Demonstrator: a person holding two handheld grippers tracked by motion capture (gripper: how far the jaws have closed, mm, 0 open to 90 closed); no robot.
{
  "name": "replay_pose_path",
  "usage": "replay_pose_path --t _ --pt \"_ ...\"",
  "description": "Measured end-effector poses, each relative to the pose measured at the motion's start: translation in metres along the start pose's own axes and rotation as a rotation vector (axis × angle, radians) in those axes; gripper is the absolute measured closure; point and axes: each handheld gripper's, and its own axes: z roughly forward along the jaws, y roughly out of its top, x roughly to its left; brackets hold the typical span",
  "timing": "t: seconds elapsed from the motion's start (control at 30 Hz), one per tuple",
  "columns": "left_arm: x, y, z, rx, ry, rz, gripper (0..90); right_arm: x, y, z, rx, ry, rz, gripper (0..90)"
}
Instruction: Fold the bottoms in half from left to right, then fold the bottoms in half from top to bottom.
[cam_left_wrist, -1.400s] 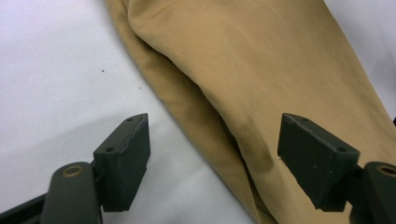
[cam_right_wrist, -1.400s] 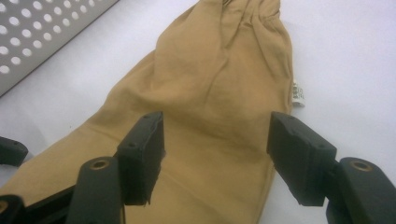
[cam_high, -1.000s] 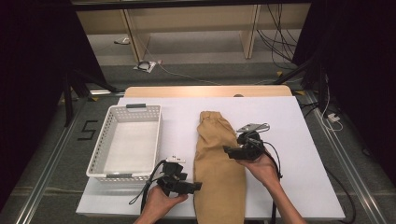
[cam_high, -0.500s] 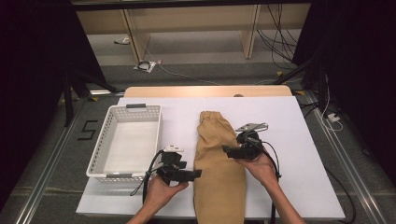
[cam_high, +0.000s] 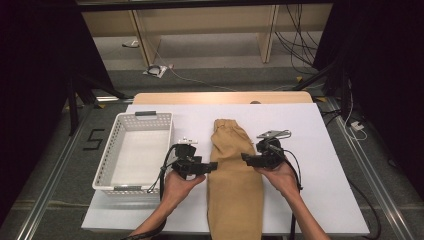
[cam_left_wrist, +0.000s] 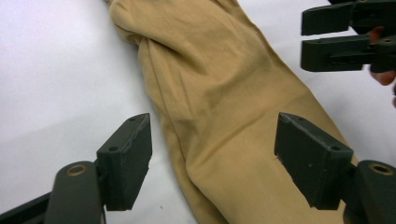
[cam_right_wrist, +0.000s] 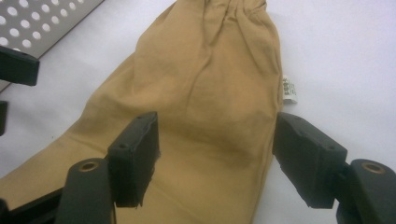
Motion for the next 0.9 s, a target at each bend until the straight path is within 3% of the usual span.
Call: replay_pose_path --t 0.4,0.9 --pt "0.007 0.013 0.018 0.011 0.021 -0.006 26.7 -0.007 -0.001 -0.001 -0.009 0.001 0.029 32.2" --pt "0.017 0.027 0.04 0.042 0.056 -0.055 32.0 -0.012 -0.002 0.0 -0.006 0.008 0.041 32.1"
